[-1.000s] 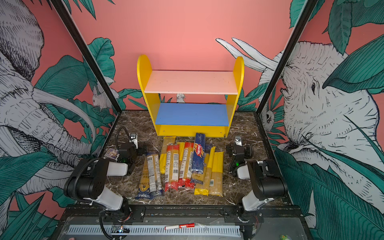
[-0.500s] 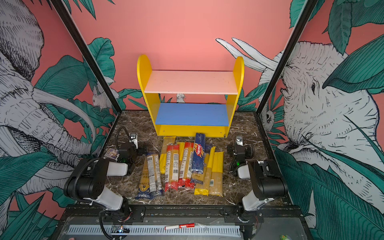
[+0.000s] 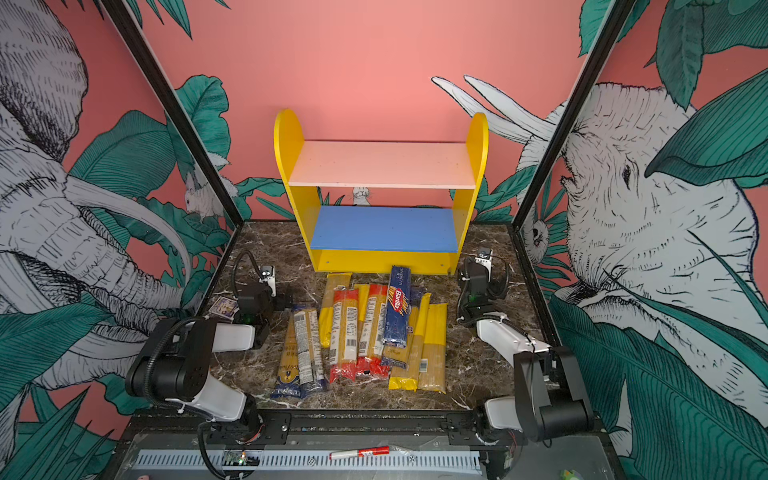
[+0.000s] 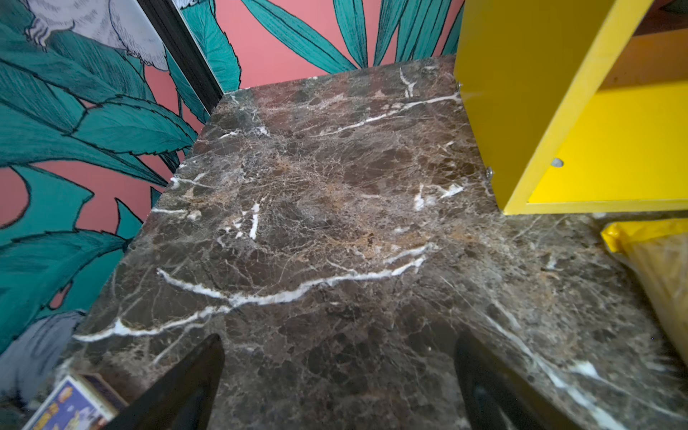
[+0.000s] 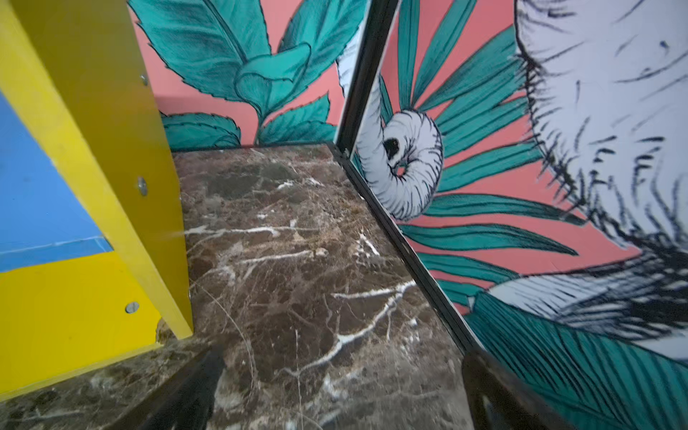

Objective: Arrange pasta packages on shelves
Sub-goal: Pick up the pasta box from the pasta bags.

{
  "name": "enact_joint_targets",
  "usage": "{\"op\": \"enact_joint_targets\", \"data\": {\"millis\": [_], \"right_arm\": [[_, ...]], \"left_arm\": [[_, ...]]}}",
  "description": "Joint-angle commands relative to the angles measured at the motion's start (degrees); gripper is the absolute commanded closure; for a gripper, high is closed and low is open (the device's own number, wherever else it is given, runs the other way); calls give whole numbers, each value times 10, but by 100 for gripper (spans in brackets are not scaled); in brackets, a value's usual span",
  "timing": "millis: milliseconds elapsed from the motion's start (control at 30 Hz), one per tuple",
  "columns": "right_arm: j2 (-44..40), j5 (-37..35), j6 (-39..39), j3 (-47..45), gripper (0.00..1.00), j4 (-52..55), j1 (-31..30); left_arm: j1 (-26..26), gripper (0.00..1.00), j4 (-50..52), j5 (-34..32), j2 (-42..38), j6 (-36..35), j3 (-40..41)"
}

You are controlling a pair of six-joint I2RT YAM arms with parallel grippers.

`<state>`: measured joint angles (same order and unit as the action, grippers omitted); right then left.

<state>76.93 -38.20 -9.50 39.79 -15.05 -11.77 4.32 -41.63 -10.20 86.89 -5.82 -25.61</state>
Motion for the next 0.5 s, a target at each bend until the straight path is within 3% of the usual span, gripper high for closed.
{"op": "enact_joint_targets", "data": {"millis": [0, 267, 467], "right_arm": [[-26, -49, -89, 46, 1, 222, -16], [-70, 26, -99, 63, 1, 320, -37], [-95, 88, -120, 69, 2, 375, -57]], "left_arm": [[6, 6, 102, -13, -57, 3, -43], [84, 6, 202, -87, -112, -19, -81], [158, 7, 302, -115, -174, 2, -113]]}}
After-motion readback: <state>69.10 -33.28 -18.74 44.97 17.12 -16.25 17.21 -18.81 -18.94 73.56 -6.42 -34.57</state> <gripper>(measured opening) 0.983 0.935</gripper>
